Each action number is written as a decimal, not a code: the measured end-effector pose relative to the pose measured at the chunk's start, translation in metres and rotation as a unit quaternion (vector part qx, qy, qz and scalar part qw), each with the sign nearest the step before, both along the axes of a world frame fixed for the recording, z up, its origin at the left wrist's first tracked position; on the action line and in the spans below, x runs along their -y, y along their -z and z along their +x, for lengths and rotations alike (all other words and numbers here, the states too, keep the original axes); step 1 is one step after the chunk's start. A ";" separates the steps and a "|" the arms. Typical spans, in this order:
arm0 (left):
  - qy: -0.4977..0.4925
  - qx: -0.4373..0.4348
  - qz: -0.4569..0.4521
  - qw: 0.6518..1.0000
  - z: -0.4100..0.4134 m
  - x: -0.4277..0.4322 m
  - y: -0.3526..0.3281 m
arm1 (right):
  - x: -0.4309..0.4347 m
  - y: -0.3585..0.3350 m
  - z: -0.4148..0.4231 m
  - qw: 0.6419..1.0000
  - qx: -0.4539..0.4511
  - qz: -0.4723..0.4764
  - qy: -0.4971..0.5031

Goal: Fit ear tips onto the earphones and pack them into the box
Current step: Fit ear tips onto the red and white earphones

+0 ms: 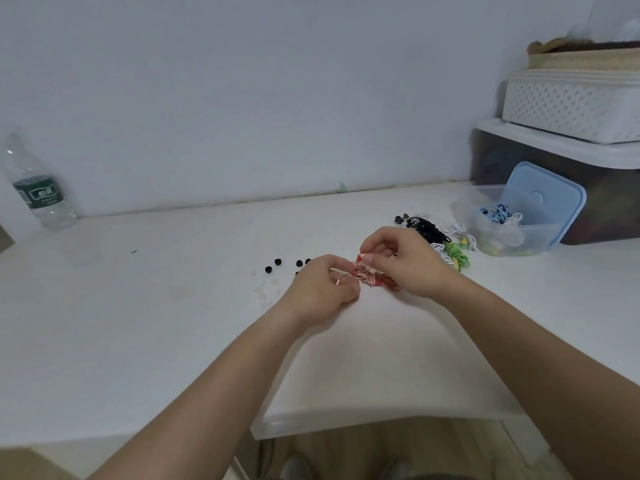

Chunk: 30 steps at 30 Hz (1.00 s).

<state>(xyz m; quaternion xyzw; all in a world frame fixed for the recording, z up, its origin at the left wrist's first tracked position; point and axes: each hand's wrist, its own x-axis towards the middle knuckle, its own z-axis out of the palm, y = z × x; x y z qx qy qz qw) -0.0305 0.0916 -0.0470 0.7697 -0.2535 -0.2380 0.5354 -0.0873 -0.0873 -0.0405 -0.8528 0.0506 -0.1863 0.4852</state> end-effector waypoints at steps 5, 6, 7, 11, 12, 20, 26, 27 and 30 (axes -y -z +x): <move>0.017 0.051 0.031 0.998 -0.009 -0.003 -0.006 | 0.002 -0.004 0.004 0.997 0.023 0.068 0.032; 0.021 0.051 0.031 0.998 -0.009 -0.005 -0.007 | 0.001 -0.006 0.006 0.995 0.027 0.084 0.039; 0.024 0.048 0.029 0.998 -0.009 -0.006 -0.009 | -0.001 -0.007 0.008 0.994 0.032 0.099 0.044; 0.048 -0.009 0.043 0.998 0.000 -0.019 -0.017 | -0.006 -0.012 0.016 0.990 0.034 0.131 0.033; 0.052 -0.025 0.042 0.997 0.004 -0.025 -0.020 | -0.008 -0.012 0.020 0.991 0.028 0.130 0.028; -0.113 0.168 0.093 0.975 0.069 -0.073 -0.035 | -0.018 -0.010 0.050 0.984 -0.030 0.177 -0.002; -0.048 0.219 0.240 0.945 0.093 -0.072 -0.028 | -0.029 -0.002 0.069 0.980 -0.047 0.192 -0.028; -0.040 0.220 0.245 0.943 0.093 -0.068 -0.026 | -0.029 0.000 0.072 0.980 -0.046 0.192 -0.032; -0.030 0.240 0.279 0.929 0.094 -0.059 -0.021 | -0.030 0.005 0.074 0.983 -0.042 0.175 -0.042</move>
